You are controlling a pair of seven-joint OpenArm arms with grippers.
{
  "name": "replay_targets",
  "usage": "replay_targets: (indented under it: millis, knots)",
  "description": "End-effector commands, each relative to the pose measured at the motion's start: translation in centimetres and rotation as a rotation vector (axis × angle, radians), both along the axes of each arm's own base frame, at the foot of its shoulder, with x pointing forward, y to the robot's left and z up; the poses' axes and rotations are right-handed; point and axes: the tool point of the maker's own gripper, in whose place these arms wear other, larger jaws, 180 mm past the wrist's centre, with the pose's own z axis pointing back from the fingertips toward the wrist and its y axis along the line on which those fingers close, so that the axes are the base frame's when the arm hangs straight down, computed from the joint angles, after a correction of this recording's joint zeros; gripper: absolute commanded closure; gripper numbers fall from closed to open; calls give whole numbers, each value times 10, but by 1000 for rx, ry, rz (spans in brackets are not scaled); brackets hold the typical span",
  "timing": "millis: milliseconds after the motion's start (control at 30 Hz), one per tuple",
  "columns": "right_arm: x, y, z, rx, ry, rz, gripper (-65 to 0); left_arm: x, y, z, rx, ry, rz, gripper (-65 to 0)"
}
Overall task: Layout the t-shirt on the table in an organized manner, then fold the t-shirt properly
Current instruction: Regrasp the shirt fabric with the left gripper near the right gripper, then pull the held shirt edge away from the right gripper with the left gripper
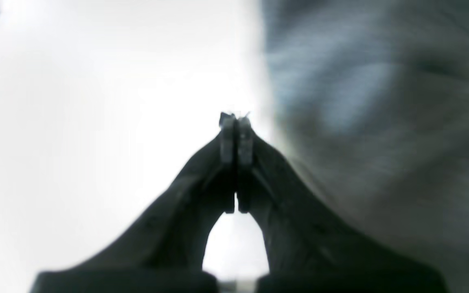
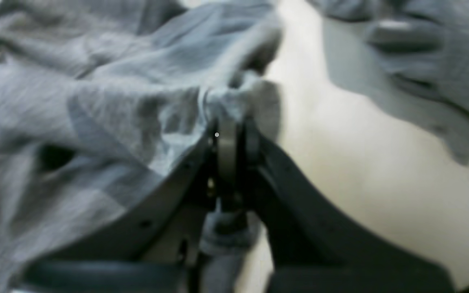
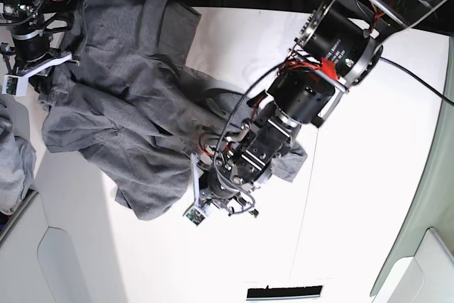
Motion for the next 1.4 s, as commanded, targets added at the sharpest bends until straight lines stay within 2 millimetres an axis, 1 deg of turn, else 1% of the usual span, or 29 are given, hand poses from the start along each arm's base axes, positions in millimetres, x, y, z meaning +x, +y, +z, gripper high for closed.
replay_targets:
  millis: [0,67,167,233,300,333,400,433,467,567,633,667,733,800,867,900,967,1000,1033,1067,1100,1133,1167,1300,1367]
  knots:
    - [8,-16,21,-26,-67,-21,0,19,1,27,-7,-65,7,0]
    - [5,-33,29,-26,-90,-60,0,27,18,34,15,-86,23,0]
    - [0,-55,40,-56,-104,-95,0,34,47,40,57,-98,53,0]
    - [0,-66,48,-66,-118,-109,0,35,64,41,88,-88,76,0]
    - [3,-73,56,-75,-132,-103,0,36,77,42,108,-78,95,0]
    - [5,-74,59,-76,-138,-91,-84,35,81,43,109,-68,97,0]
    - [8,-74,63,-77,-146,-66,-320,30,80,43,94,-43,65,0]
    - [9,-73,65,-67,-153,-63,-406,25,76,44,76,-32,34,0]
    - [9,-73,65,-61,-157,-64,-449,19,72,44,56,-20,5,0]
    - [8,-68,60,-1,-138,-71,-447,-5,59,46,-7,4,-73,0]
    - [7,-60,59,33,-115,-64,-447,-23,57,46,-18,12,-104,-10]
    - [7,-53,60,40,-102,-47,-447,-31,60,45,-13,12,-110,-69]
    - [7,-34,64,57,-79,7,-447,-45,70,38,-1,15,-111,-162]
    - [8,-8,70,122,-70,85,-447,-52,87,27,11,22,-69,-206]
    - [8,17,75,190,-74,161,-445,-52,106,19,17,2,6,-214]
    - [8,25,76,220,-82,187,-445,-50,115,18,26,-11,38,-214]
    - [8,35,73,252,-82,207,-444,-44,125,19,62,-41,74,-213]
    - [8,39,69,265,-74,211,-417,-41,127,22,80,-63,71,-210]
    - [7,44,62,278,-61,214,-352,-40,127,24,96,-82,63,-194]
    - [6,50,55,289,-42,218,-254,-38,127,27,104,-102,52,-162]
    - [4,56,46,300,-19,221,-145,-37,124,29,101,-119,42,-144]
    - [1,62,37,312,6,226,-48,-37,121,31,92,-128,35,-143]
    - [-1,68,27,327,31,230,0,-37,117,31,85,-128,33,-144]
    - [-11,85,-6,388,120,245,0,-34,100,27,56,-112,32,-147]
    - [-12,94,-14,403,129,267,0,-29,93,20,55,-100,34,-147]
